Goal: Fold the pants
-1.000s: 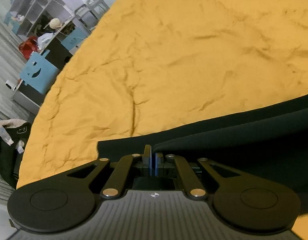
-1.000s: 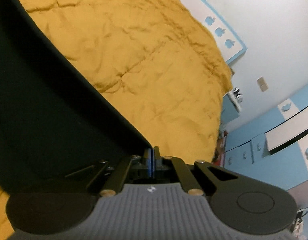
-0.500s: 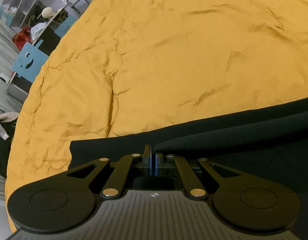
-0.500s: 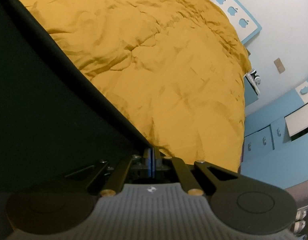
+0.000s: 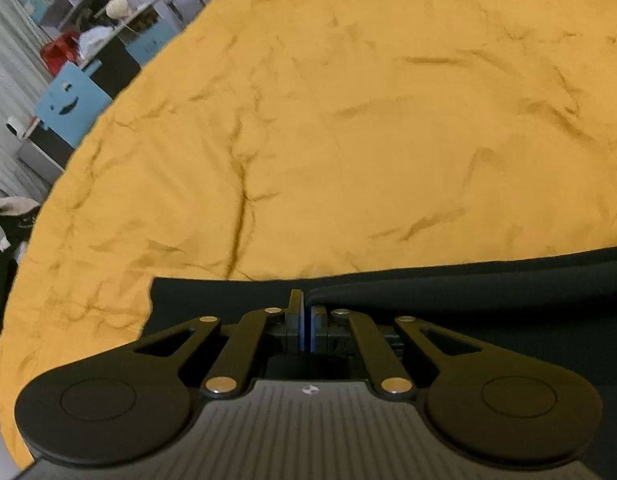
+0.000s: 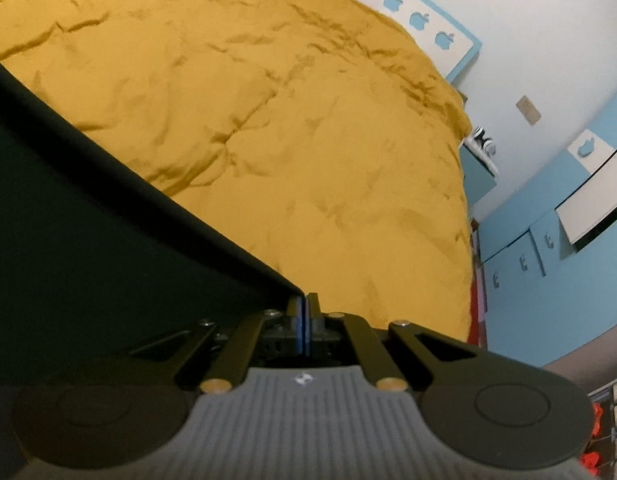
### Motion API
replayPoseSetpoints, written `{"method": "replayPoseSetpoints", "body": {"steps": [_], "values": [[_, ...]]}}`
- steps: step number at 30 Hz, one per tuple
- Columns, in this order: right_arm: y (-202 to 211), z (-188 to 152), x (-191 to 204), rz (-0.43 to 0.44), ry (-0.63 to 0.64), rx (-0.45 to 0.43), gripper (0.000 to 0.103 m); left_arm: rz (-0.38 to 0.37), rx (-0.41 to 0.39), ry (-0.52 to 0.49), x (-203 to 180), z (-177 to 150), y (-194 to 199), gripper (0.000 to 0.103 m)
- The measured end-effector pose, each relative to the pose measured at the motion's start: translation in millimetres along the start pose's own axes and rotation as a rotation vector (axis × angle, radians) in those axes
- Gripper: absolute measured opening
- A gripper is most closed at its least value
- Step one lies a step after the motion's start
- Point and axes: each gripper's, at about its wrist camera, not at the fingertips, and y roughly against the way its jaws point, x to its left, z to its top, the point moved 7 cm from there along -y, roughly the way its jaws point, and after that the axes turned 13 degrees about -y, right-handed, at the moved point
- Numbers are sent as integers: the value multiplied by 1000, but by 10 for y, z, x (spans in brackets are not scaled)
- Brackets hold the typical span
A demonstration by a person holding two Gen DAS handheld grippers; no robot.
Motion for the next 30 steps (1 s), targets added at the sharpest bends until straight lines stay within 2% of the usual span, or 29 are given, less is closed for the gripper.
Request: {"method": "replayPoseSetpoints", "body": {"steps": [1,4,6,7,8,9,10,11,14,17,19,22,26,30], "values": [[-47,-8,21,0,-5,8,0,-3,3,2,-2,-9,-50,3],[-159,-48,51,3,-35,26,0,-3,3,23,3,-41,-106,15],[-187,-62,37,2,-66,30,0,8,-18,30,12,-56,-86,26],[-188,-57,29,3,-84,24,1,18,-32,20,11,-55,-65,35],[-185,-53,14,0,-102,24,9,24,-44,16,11,-53,-41,46],[-179,-45,4,-11,-110,18,24,25,-58,19,17,-51,-11,51],[-156,-34,-6,-28,-118,6,34,20,-76,29,23,-44,44,54],[-119,-17,-10,-39,-125,-9,45,12,-96,38,26,-34,110,54],[76,53,28,-39,-148,-48,46,-13,-175,61,8,-16,394,54],[397,125,148,-38,-171,-87,45,-107,-277,31,-129,-74,769,54],[675,156,307,10,-209,-109,44,-153,-345,-34,-287,-177,1005,52],[1086,105,698,107,-245,-125,44,-184,-407,-172,-571,-401,1241,51],[1499,-61,1257,211,-235,-126,40,-184,-453,-326,-866,-697,1350,51],[1814,-226,1785,264,-195,-139,35,-189,-465,-413,-1035,-900,1341,51]]}}
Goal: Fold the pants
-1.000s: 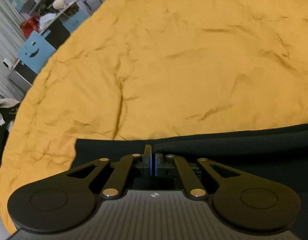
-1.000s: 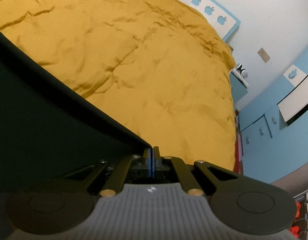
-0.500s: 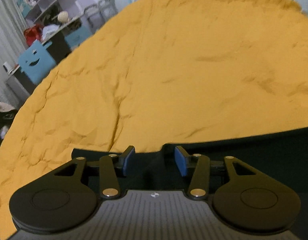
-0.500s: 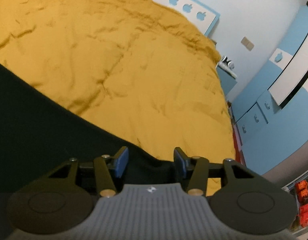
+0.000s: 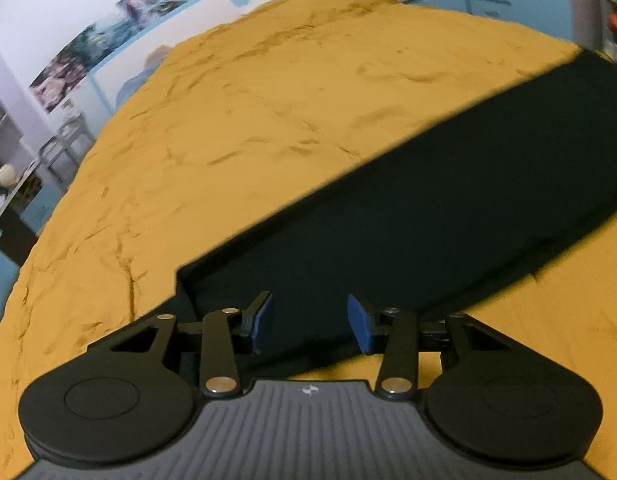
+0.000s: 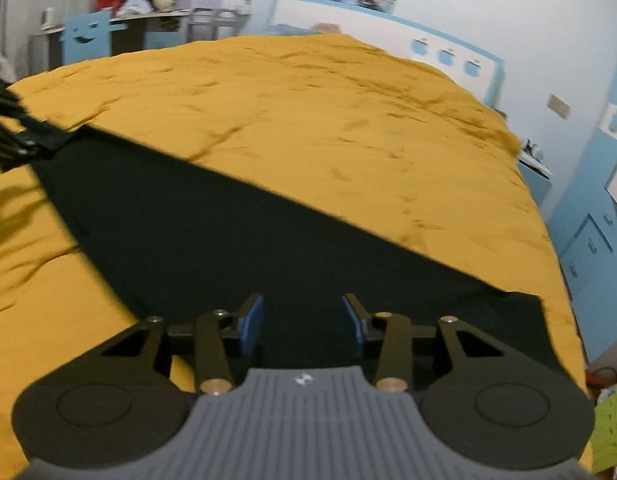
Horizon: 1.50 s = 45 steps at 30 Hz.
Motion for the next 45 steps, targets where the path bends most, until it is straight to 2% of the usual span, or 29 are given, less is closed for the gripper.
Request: {"method": "replayPoseSetpoints", "body": {"steps": [4,7,9,12,15,22,24,25,28,34,40,45], "values": [[81,-224,399,33,45,21,29,-2,10,-72,-138,-84,-32,50],[86,-366,589,22,91,35,26,8,15,-110,-174,-112,-96,48],[61,-397,620,3,124,42,26,21,19,-134,-161,-120,-168,47],[32,-426,637,-12,149,54,26,38,35,-156,-122,-190,-275,39],[21,-403,604,-18,156,63,25,40,36,-182,-134,-222,-323,37],[-57,-367,581,-25,185,76,13,58,26,-363,-351,-287,-391,20],[-32,-364,572,-31,201,69,8,64,29,-393,-390,-300,-413,10],[-25,-358,563,-33,204,67,6,56,35,-396,-405,-304,-425,1],[3,-338,538,-34,196,59,0,86,13,-400,-396,-281,-378,0],[195,-221,518,-52,212,23,0,103,-43,-331,-170,-240,-120,0],[213,-374,563,-32,259,73,0,73,-11,-381,-334,-371,-199,0],[91,-546,548,-20,233,108,0,51,27,-360,-417,-425,-370,0]]}}
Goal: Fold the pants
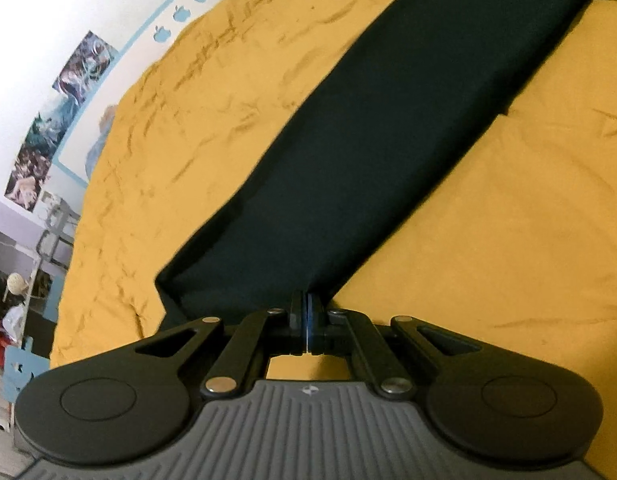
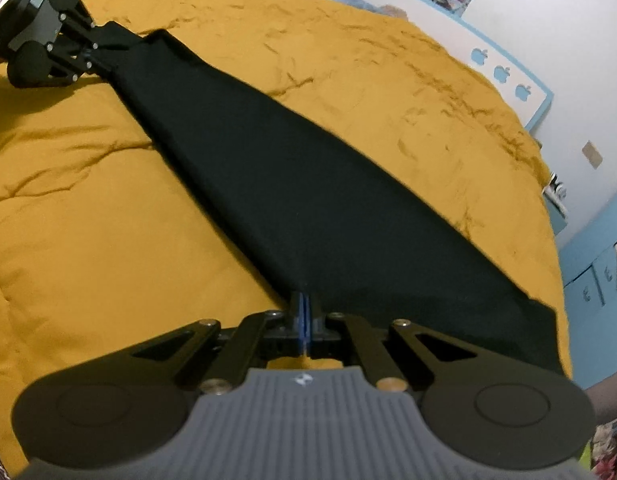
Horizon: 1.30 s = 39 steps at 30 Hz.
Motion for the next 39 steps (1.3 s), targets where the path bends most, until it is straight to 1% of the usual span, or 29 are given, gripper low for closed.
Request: {"method": "replayPoseSetpoints", "body": {"steps": [3,5,6,7,8,10,11,13,14,16,18,19,21,23,25,28,29,31,32,33,35,36,37,38,39], "values": [[-61,-43,-16,22,-42,17,0,-28,10,68,51,-17,-13,1],[-50,-64,-41,47,-78,22,0,-52,13,128,124,-32,26,9],[-19,-65,-64,62,-99,19,6,-70,8,163,166,-32,60,12],[25,-58,-98,79,-124,16,9,-89,-7,211,189,-32,123,14],[83,-46,-161,90,-151,8,17,-108,-23,254,231,-15,179,16],[185,-12,-330,97,-213,-13,19,-131,-48,341,320,34,281,16],[232,1,-458,96,-258,-22,22,-135,-58,383,363,58,312,16],[294,-4,-793,82,-377,-42,28,-140,-65,480,445,101,326,16],[308,-35,-990,61,-447,-51,32,-140,-62,524,468,118,310,16],[330,-144,-1457,9,-621,-76,36,-137,-46,592,490,151,241,16],[363,-317,-1961,-37,-832,-109,45,-137,-16,652,475,151,154,16],[379,-411,-2191,-55,-931,-126,48,-148,-5,683,448,148,111,16],[386,-618,-2635,-70,-1125,-163,59,-162,15,724,402,138,35,16],[323,-829,-2975,-49,-1306,-178,61,-159,30,750,378,126,-22,16],[196,-1035,-3241,17,-1471,-187,61,-156,35,780,376,111,-41,16],[-63,-1226,-3403,100,-1620,-197,61,-159,36,819,365,82,-31,16],[-151,-1272,-3427,121,-1655,-202,56,-160,39,826,365,71,-36,16],[-270,-1337,-3480,143,-1701,-222,44,-163,46,835,362,67,-41,16],[-303,-1354,-3506,144,-1712,-229,24,-164,51,832,361,77,-59,14],[-315,-1360,-3525,146,-1710,-226,7,-164,57,828,361,79,-63,13],[-237,-1302,-3553,166,-1692,-253,4,-169,67,817,357,80,-85,9],[-172,-1228,-3579,174,-1643,-270,3,-172,72,809,351,80,-96,9],[-133,-1168,-3594,153,-1589,-263,3,-172,76,803,343,79,-108,8],[-148,-1144,-3595,125,-1536,-235,2,-172,78,801,337,75,-120,8],[-202,-1182,-3592,102,-1518,-203,2,-171,81,801,330,72,-129,8]]}}
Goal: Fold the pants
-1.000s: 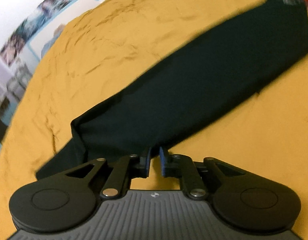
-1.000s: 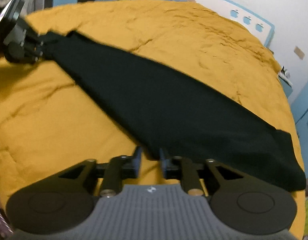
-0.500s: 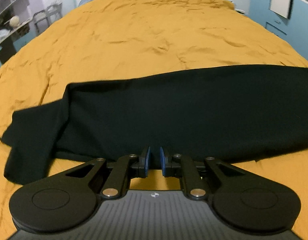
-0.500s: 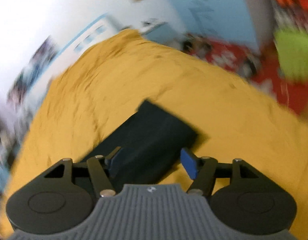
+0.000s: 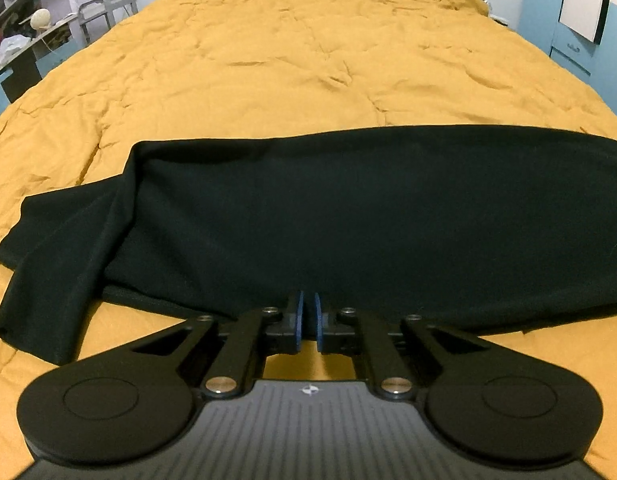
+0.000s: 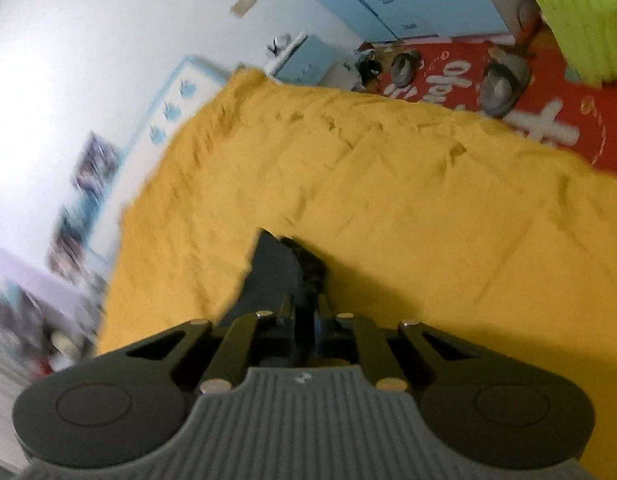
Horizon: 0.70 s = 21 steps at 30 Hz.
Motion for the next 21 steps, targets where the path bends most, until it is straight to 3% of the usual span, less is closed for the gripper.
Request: {"method": "replayPoseSetpoints", "body": {"steps": [2,5,7,8,13,17,21], "values": [[-125,-20,-154,-45,-12,25,2,4,0,0,-2,-1,-14,8],[-158,-23,-262,-35,-23,26,2,10,0,-18,-11,14,-9,8],[-110,-2,-222,-47,2,16,11,6,-14,-10,9,55,35,9],[-69,11,-183,-63,33,5,20,-1,-24,5,30,79,62,9],[141,43,370,-135,363,-86,21,3,-85,77,172,233,155,9],[-209,-146,836,-86,590,-24,20,26,-97,109,240,322,115,9],[-727,-325,997,-39,652,58,19,48,-83,107,239,328,73,9]]}}
